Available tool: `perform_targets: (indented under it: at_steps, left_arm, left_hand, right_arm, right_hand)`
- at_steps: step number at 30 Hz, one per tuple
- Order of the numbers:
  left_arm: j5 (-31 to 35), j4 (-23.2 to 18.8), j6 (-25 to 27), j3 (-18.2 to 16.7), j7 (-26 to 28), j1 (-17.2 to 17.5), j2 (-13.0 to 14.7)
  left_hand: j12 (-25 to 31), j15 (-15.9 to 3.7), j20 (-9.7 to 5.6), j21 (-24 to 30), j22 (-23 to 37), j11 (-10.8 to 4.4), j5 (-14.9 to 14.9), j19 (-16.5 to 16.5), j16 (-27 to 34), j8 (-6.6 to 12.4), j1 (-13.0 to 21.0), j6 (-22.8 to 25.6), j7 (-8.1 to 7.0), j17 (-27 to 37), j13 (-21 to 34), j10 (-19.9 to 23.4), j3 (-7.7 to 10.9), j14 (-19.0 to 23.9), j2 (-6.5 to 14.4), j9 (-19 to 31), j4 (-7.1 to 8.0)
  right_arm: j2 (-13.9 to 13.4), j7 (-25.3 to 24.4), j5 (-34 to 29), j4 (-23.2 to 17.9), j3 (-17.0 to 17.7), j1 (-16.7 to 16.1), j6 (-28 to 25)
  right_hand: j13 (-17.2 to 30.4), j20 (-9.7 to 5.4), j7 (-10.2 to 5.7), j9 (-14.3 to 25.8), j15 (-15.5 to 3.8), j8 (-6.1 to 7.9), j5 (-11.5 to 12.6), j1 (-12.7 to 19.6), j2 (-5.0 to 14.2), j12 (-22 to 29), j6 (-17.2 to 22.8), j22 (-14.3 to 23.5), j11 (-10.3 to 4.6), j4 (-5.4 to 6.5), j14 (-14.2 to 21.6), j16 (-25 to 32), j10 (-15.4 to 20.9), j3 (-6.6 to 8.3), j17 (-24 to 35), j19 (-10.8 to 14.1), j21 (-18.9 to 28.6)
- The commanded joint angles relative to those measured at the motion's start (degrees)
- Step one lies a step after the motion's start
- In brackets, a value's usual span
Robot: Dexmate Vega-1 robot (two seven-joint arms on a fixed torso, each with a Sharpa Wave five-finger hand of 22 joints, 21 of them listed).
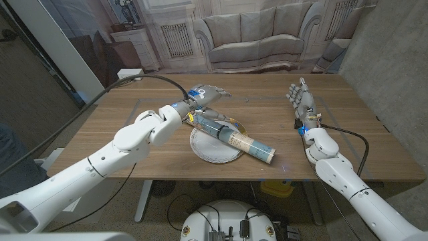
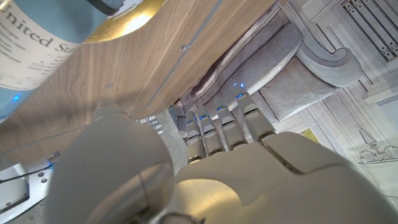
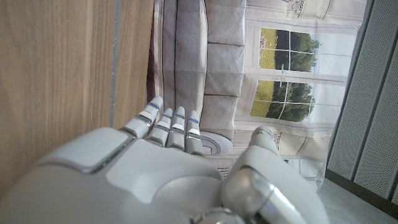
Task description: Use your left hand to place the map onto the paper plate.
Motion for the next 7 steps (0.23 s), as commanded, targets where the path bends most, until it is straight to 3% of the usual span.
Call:
perform_targets:
  at_steps: [1, 7]
  left_arm:
    - [0.34, -2.30, 0.39, -2.94, 3.38, 1.55, 0.83]
    - [-0.01, -2.65, 0.15, -3.50, 3.51, 1.90, 0.96]
  left_hand:
    - [0.49, -2.78, -0.39, 0.10, 0.21, 0.26, 0.38, 0.45, 0.33, 0.53, -0.38, 0.87, -0.32, 0.08, 0.05, 0.76, -0.42, 0.87, -0.01, 0.08, 0.02]
    - [0.57, -2.93, -0.65, 0.08, 0.19, 0.01, 0.57, 0.43, 0.39, 0.60, -0.34, 1.15, -0.30, 0.02, 0.00, 1.04, -0.50, 1.19, 0.01, 0.06, -0.04]
  right_arm:
    - [0.06, -0.44, -0.45, -0.83, 0.09, -1.28, 0.71]
    - [0.34, -0.88, -0.33, -1.07, 0.29, -1.90, 0.99]
  right_hand:
    - [0.25, -1.42, 0.01, 0.24, 0.13, 0.14, -0.06, 0.21, 0.31, 0.08, 0.31, 0.11, 0.08, -0.27, 0.67, -0.08, 0.55, -0.08, 0.12, 0.37, -0.31]
    - [0.25, -1.42, -0.02, 0.24, 0.16, 0.14, -0.06, 0.21, 0.32, 0.09, 0.33, 0.11, 0.07, -0.27, 0.71, -0.07, 0.58, -0.09, 0.12, 0.40, -0.34]
